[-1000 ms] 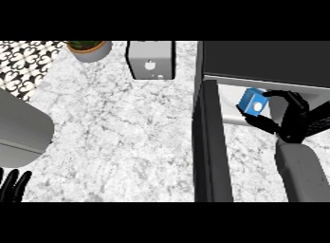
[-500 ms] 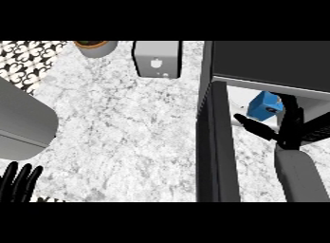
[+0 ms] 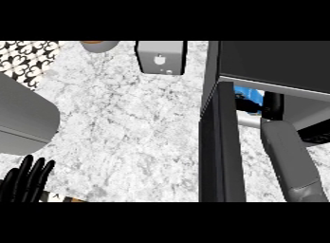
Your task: Pick up the milk, place it into the microwave and close the microwave
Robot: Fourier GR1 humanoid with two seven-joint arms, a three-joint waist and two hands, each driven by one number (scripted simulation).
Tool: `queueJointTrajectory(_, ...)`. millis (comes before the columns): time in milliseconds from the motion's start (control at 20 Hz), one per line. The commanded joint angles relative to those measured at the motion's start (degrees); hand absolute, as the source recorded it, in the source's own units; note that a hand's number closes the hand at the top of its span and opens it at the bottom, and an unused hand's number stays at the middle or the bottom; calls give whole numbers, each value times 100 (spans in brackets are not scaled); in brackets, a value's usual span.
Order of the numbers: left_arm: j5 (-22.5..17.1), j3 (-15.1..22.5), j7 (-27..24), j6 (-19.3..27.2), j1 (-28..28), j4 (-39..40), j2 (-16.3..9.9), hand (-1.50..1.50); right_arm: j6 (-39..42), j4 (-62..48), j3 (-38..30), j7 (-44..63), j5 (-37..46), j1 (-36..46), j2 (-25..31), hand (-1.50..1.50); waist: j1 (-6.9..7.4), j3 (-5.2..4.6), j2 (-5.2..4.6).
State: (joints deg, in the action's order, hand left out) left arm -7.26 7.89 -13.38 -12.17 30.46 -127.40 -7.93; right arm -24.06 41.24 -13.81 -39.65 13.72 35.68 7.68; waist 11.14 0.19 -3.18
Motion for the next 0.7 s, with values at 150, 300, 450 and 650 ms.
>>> queueJointTrajectory(150, 307, 187, 108, 226, -191, 117, 177, -150, 172, -1414, -162, 994, 141, 1325, 437, -150, -197, 10, -23)
queueJointTrajectory(300, 405, 350, 121, 213, -20, -25, 186, -150, 190, -1800, -260, 1022, 115, 1617, 501, -150, -157, 17, -13)
queueJointTrajectory(450, 462, 324, 146, 255, -117, 87, 198, -150, 281, -2140, -319, 786, 116, 1694, 584, -150, -304, 14, 4)
queueJointTrajectory(650, 636, 534, -45, 303, -111, 314, 341, -150, 802, -2462, -381, 529, 48, 1795, 754, -150, -388, 11, 29)
